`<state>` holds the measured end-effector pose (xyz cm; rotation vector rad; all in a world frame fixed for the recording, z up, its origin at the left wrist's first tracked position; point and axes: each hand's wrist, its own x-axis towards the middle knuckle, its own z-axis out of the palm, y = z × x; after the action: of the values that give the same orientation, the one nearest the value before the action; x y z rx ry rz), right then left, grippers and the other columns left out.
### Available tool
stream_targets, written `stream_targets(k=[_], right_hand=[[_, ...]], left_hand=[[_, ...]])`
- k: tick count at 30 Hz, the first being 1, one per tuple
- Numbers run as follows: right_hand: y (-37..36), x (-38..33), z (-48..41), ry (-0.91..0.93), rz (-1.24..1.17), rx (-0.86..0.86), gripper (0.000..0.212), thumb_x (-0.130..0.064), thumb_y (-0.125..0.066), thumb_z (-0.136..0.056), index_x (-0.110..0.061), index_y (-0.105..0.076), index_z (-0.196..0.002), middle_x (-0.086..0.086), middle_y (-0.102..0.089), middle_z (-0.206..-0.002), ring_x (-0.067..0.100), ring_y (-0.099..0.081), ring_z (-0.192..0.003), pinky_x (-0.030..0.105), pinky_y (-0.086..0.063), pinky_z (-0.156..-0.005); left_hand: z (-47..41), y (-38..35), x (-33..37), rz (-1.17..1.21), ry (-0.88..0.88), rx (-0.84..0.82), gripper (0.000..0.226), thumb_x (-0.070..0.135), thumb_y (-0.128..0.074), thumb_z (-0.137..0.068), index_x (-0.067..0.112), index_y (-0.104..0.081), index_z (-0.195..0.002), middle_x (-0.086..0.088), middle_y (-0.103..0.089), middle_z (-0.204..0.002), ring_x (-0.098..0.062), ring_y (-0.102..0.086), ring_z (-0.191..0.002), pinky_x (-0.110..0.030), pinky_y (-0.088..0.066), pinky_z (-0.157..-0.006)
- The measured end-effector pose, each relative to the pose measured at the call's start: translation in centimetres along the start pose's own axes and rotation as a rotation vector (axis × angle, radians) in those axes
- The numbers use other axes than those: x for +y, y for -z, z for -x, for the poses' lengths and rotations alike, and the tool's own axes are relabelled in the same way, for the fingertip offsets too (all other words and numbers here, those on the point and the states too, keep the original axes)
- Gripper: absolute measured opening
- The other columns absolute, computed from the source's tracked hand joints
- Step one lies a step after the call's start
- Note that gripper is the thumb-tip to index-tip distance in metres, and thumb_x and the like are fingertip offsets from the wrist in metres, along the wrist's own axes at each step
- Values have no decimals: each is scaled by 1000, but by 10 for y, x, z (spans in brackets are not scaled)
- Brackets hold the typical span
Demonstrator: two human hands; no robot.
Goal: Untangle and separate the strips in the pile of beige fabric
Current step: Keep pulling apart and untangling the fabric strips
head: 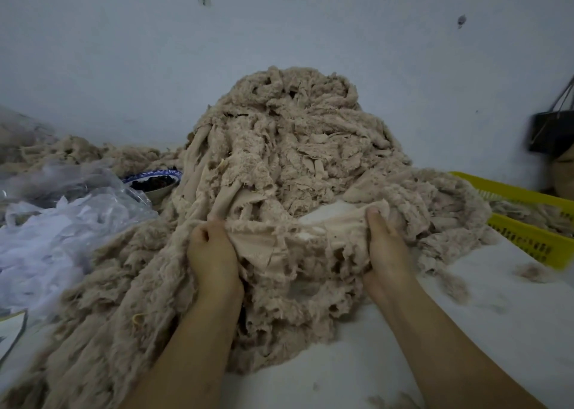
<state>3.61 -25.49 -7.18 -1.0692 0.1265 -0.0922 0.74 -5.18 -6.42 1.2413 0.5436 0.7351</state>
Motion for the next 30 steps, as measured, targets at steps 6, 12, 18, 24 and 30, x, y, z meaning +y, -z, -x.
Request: stream_targets(k=[6,12,18,24,30], right_hand=[[-12,5,12,54,113,-68,31,-37,-59,-99,-9,-68,-108,22,-73,-102,40,-70,-97,58,-54,-93],[-11,6,10,54,77,-99,32,-36,-59,-98,-16,-64,-122,11,-73,-112,26,-71,-101,46,-57,-90],[5,-10,-1,-10,-223,8,21,-37,-51,-101,-23,-63,-111,14,-75,-106,33,-73,-94,49,-60,-71],[-9,5,8,47,30,-58,26,-36,-55,-101,-20,-64,-119,6,-73,-113,24,-71,-103,50,-55,-95],[-12,10,14,82,134,-108,25,-40,-55,-100,-18,-61,-110,0,-66,-70,14,-61,-52,27,-50,-46]], left_hand=[[40,-12,-5,-496,-699,-552,39,41,-50,-94,36,-50,-132,18,-51,-125,-2,-52,-113,-26,-45,-92],[42,-17,-27,-761,-536,-873,39,46,-48,-99,22,-49,-68,8,-53,-63,2,-49,-59,-19,-33,-54],[10,-7,-1,-206,164,-395,46,45,-46,-100,12,-61,-71,-2,-65,-62,-20,-61,-62,-31,-48,-63],[41,-10,-6,-709,-599,-506,28,26,-40,-100,20,-52,-125,5,-42,-122,-14,-45,-107,-32,-37,-88],[64,-20,-1,-654,-844,-657,28,54,-53,-88,26,-59,-91,15,-52,-94,-10,-48,-93,-27,-40,-82]])
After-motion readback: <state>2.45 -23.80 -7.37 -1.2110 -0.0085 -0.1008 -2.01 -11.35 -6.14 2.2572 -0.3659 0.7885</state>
